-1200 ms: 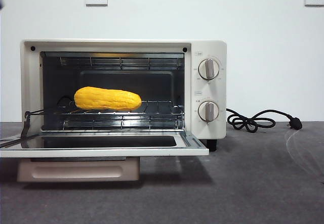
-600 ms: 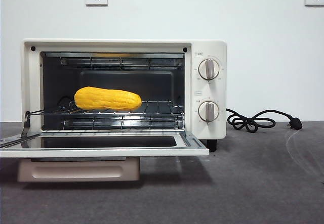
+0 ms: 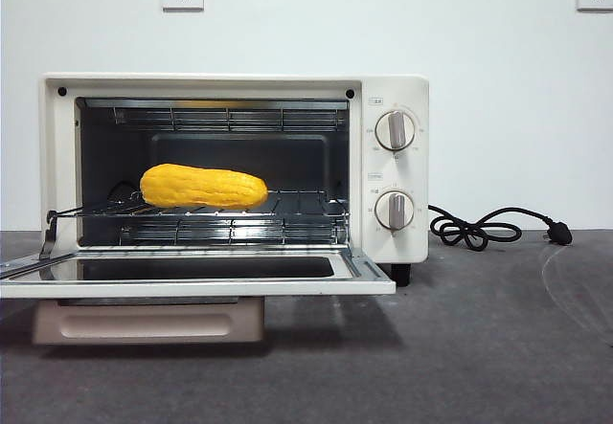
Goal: Take the corn from the table,put the corn in the oven
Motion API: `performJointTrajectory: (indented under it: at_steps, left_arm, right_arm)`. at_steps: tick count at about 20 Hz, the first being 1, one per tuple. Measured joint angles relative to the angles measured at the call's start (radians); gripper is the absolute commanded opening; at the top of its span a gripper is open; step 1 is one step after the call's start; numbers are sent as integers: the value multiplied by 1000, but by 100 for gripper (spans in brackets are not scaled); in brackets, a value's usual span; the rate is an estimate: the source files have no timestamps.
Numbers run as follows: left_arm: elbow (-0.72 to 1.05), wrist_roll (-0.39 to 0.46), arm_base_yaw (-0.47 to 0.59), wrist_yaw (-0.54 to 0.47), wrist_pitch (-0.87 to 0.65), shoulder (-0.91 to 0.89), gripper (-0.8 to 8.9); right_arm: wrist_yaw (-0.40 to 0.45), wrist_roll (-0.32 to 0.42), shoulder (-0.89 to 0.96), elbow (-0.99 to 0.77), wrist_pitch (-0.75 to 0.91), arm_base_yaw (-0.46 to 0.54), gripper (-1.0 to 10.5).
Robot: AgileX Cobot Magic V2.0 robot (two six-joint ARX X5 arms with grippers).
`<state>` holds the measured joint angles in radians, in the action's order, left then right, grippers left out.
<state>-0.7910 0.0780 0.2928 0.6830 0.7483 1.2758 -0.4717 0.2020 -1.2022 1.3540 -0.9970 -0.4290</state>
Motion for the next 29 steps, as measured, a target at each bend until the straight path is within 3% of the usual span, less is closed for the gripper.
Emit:
performJointTrajectory:
  at_steps: [13, 21, 29]
  left_arm:
    - [0, -35, -58, -61, -120, 283, -8]
    - [0, -54, -184, -119, -153, 317, -8]
    - [0, -51, -156, -62, -79, 317, -8]
  right_arm:
    - [-31, 1, 0, 0, 1, 25, -12]
    - [-31, 1, 0, 0, 1, 25, -12]
    - [-31, 1, 0, 0, 1, 25, -12]
